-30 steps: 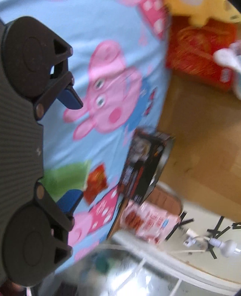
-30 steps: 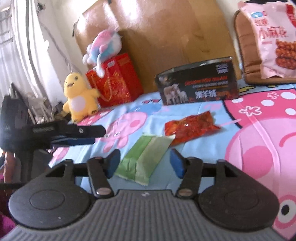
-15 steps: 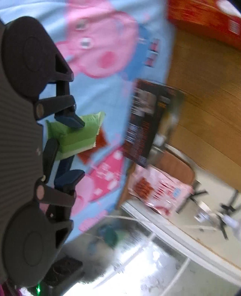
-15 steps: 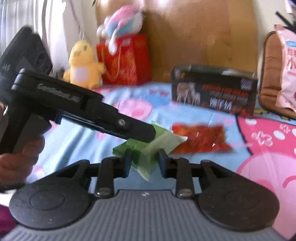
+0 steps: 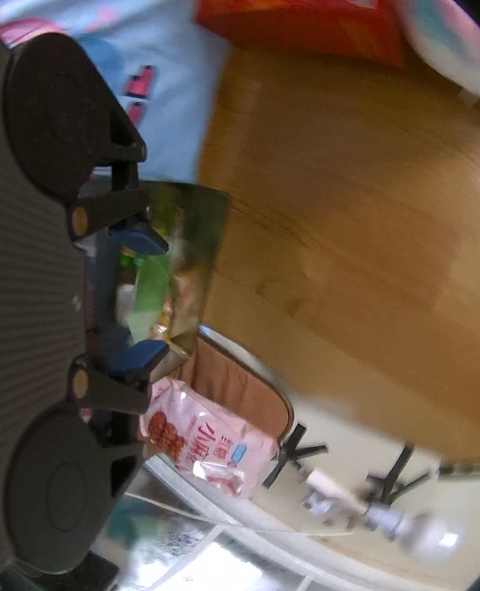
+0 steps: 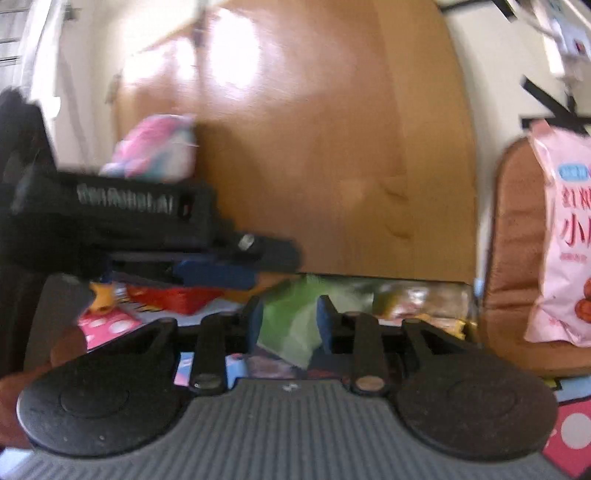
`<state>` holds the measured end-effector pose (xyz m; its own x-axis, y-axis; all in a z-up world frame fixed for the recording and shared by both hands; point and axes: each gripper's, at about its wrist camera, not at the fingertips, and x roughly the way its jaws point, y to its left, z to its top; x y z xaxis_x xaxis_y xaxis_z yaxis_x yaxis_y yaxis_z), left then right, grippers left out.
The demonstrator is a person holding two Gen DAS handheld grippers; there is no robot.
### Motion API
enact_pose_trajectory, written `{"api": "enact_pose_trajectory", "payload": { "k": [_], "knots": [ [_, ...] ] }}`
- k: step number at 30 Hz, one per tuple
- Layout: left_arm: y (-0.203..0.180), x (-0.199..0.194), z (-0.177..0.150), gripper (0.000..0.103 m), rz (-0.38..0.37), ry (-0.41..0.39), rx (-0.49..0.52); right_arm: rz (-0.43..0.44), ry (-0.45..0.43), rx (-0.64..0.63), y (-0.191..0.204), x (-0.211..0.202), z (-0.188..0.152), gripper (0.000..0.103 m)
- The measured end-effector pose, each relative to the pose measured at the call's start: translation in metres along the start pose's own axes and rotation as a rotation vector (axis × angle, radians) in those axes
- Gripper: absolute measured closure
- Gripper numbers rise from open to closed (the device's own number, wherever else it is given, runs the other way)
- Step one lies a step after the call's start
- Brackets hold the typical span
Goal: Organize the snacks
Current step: 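Carry the green packet into the black box and open the right tool, then move the open right tool down to the red spicy packet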
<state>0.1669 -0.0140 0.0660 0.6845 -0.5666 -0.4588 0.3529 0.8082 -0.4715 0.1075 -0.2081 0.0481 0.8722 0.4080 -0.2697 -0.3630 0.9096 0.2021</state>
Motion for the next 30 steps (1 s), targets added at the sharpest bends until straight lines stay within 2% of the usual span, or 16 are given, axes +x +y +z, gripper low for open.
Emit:
{"api": "enact_pose_trajectory", "payload": {
  "k": [2,4,6,8,10,14,15,17,19,23,25,28,30],
  "knots": [
    [0.004,-0.023,-0.015,0.050,-0.072,-0.031,-0.002,0.030,-0.006,0.100,-0.018,-0.013,0.002,0.068],
    [0.008,-0.044,-0.033,0.048,-0.098,-0.032,0.000,0.087,0.000,0.207,-0.041,-0.037,-0.008,0.068],
    [0.018,-0.050,-0.050,0.048,-0.140,0.034,-0.055,0.102,0.050,0.271,-0.056,-0.050,-0.022,0.068],
    [0.026,-0.047,-0.068,0.048,-0.167,0.126,-0.120,0.071,0.130,0.307,-0.065,-0.058,-0.040,0.068],
    [0.031,-0.043,-0.082,0.048,-0.181,0.183,-0.170,0.045,0.214,0.321,-0.069,-0.060,-0.058,0.068],
    [0.035,-0.032,-0.108,0.048,-0.158,0.251,-0.224,0.054,0.291,0.365,-0.063,-0.061,-0.081,0.067],
    [0.038,-0.024,-0.114,0.050,-0.157,0.286,-0.257,0.054,0.276,0.362,-0.059,-0.062,-0.084,0.067],
    [0.047,-0.025,-0.121,0.047,-0.197,0.252,-0.303,0.056,0.287,0.338,-0.051,-0.059,-0.083,0.066],
    [0.052,-0.027,-0.123,0.047,-0.204,0.243,-0.338,0.115,0.300,0.393,-0.050,-0.056,-0.084,0.065],
    [0.055,-0.035,-0.123,0.044,-0.194,0.233,-0.362,0.134,0.282,0.414,-0.039,-0.064,-0.089,0.065],
    [0.053,-0.040,-0.123,0.044,-0.197,0.223,-0.370,0.140,0.282,0.379,-0.032,-0.069,-0.091,0.061],
    [0.048,-0.048,-0.122,0.044,-0.228,0.187,-0.360,0.087,0.270,0.188,-0.001,-0.070,-0.092,0.056],
    [0.044,-0.051,-0.120,0.051,-0.233,0.178,-0.340,0.053,0.266,0.084,0.015,-0.069,-0.094,0.051]
  ]
}}
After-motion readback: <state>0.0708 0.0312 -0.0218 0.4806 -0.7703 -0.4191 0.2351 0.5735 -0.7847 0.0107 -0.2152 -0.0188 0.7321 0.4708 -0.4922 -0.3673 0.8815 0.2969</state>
